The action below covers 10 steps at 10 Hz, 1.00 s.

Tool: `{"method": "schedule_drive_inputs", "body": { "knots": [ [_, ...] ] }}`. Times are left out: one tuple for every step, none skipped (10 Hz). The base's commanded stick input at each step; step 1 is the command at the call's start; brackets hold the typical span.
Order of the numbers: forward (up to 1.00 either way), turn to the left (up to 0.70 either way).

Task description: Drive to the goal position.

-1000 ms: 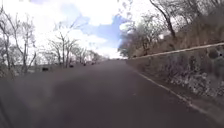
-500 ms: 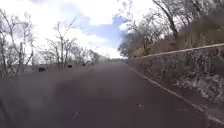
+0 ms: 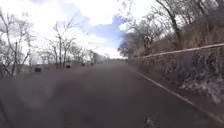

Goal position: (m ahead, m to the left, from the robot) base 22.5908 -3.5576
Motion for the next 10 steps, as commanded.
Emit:
{"method": "schedule_drive_inputs", "body": {
  "knots": [
    [0.7, 0.0],
    [0.7, 0.0],
    [0.7, 0.0],
    [0.7, 0.0],
    [0.7, 0.0],
    [0.7, 0.0],
    [0.7, 0.0],
    [0.7, 0.0],
    [0.7, 0.0],
    [0.7, 0.0]
  ]
}}
